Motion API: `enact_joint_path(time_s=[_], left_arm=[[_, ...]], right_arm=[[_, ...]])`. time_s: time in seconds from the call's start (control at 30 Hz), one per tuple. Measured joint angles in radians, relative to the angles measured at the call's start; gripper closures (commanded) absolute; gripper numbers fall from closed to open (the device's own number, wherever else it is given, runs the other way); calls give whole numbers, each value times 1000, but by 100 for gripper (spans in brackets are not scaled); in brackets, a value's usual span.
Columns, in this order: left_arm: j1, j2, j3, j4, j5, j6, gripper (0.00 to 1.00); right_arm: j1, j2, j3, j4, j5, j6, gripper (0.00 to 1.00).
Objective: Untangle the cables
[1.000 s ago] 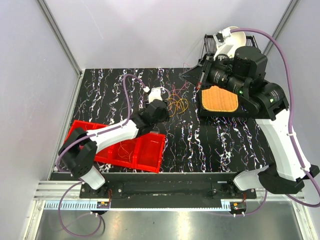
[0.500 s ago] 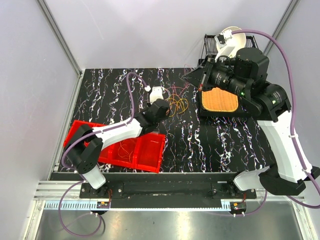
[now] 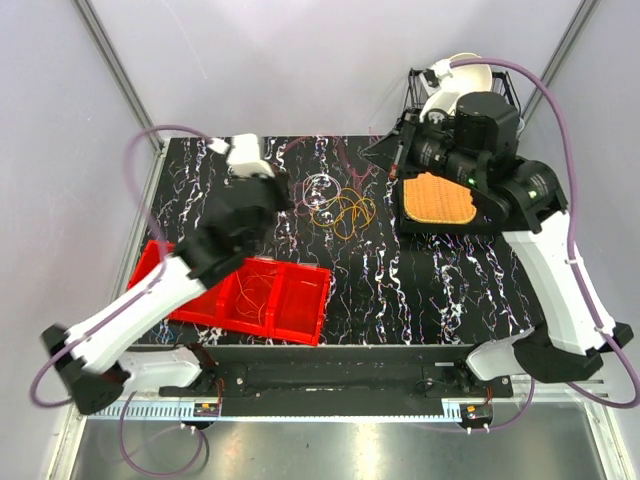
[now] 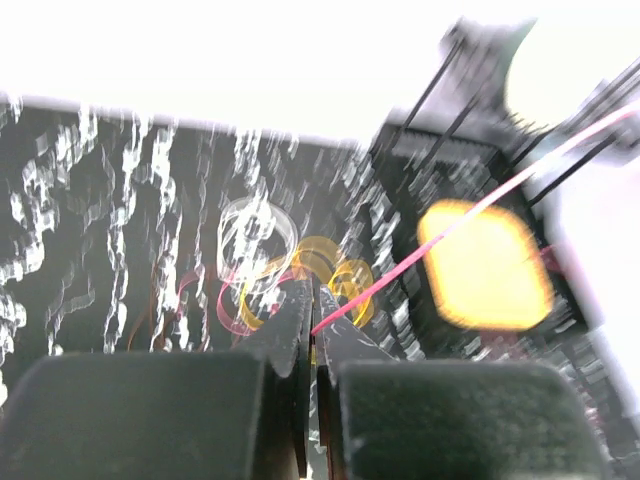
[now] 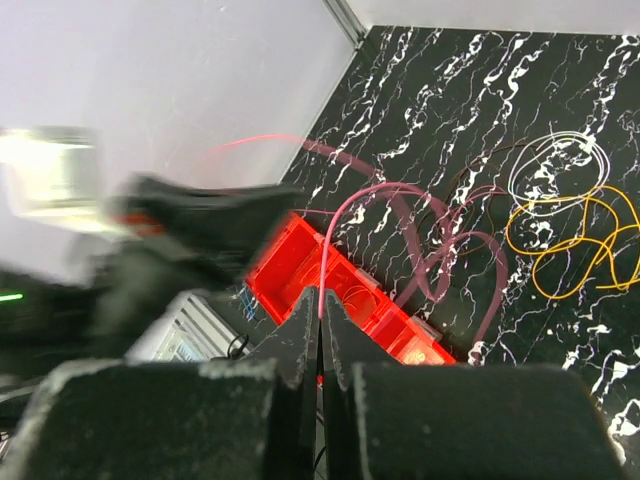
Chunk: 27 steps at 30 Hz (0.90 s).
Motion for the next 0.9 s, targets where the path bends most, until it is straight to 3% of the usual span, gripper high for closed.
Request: enact_joint_path(time_s=[0.17,0.37,0.5,0.67,0.9], left_arm=[[-1,-164,133,-90,47,32,100],[-3,-272,193,-160,144,44,100],[-4,-291,202,-183,240,47,100],[-4,-251,317,-210,351,72,100],[-4,-251,378,-208,419,82,100]], right_arm=[[0,57,-32,61,-40,20,100],[0,131,-130,179,-195,100,100],[3,173,-167,241,-273,144,100],[27,192,-191,314,-329,184,100],[104,192,-234,370,-360,211,100]])
